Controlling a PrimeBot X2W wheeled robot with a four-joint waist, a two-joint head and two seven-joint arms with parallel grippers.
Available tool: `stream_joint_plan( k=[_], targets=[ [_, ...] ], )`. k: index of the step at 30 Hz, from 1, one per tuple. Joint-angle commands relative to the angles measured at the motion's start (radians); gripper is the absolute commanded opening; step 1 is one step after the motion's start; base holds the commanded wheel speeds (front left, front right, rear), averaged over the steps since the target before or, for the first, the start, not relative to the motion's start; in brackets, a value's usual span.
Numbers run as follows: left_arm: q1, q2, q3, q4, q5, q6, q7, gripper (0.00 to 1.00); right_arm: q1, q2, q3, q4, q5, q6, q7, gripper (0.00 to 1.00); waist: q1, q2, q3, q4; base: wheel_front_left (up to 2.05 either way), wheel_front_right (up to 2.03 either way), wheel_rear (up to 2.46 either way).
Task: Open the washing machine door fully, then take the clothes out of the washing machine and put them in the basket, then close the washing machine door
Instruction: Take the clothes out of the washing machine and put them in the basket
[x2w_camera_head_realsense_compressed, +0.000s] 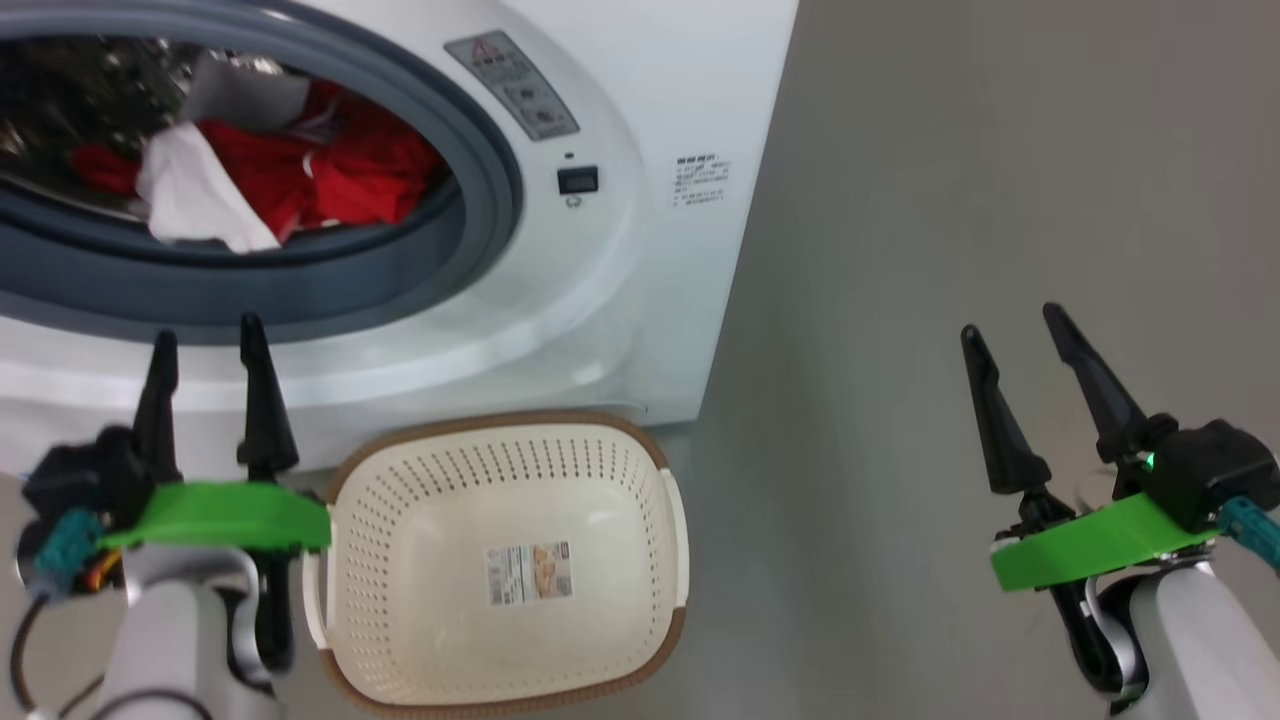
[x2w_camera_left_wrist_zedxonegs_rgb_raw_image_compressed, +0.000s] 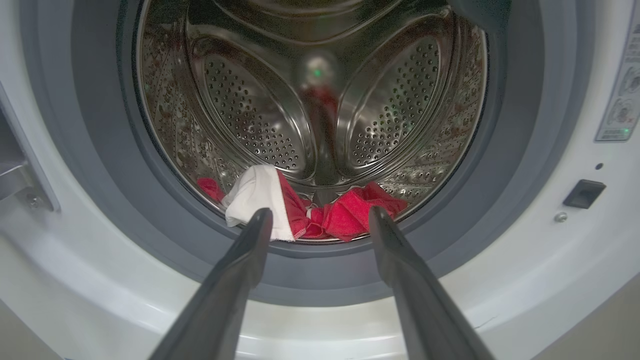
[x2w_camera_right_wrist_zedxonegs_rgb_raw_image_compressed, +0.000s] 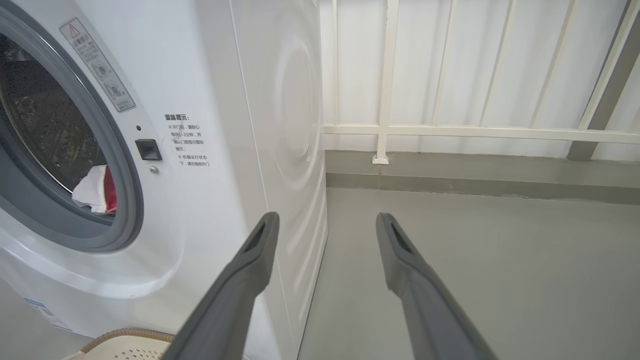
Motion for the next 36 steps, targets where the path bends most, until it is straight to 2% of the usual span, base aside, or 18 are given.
stream_joint_plan(
  k=[1, 20, 31, 36],
  targets=[
    [-0.045, 0.021, 0.032, 0.0, 0.012, 0.011, -0.005, 1.0, -0.027, -0.018, 0.021, -0.029, 0.003, 0.006, -0.006, 1.0, 0.0, 0.0, 0.058, -0.002, 0.0, 0.0, 0.0],
    [-0.464, 0.115, 0.042, 0.31, 0.056, 0.076, -0.004, 1.0, -0.123, -0.044, 0.013, -0.06, 0.012, 0.006, -0.006, 1.0, 0.0, 0.0, 0.273, -0.029, 0.0, 0.0, 0.0],
    [-0.656, 0.215, 0.021, 0.534, 0.103, 0.146, 0.025, 1.0, -0.16, -0.045, 0.034, -0.064, 0.03, 0.006, -0.006, 1.0, 0.0, 0.0, 0.335, -0.056, 0.0, 0.0, 0.0],
    [-0.696, 0.27, -0.028, 0.615, 0.173, 0.208, 0.064, 1.0, -0.159, -0.041, 0.034, -0.056, 0.045, 0.006, -0.006, 1.0, 0.0, 0.0, 0.342, -0.071, 0.0, 0.0, 0.0]
  ],
)
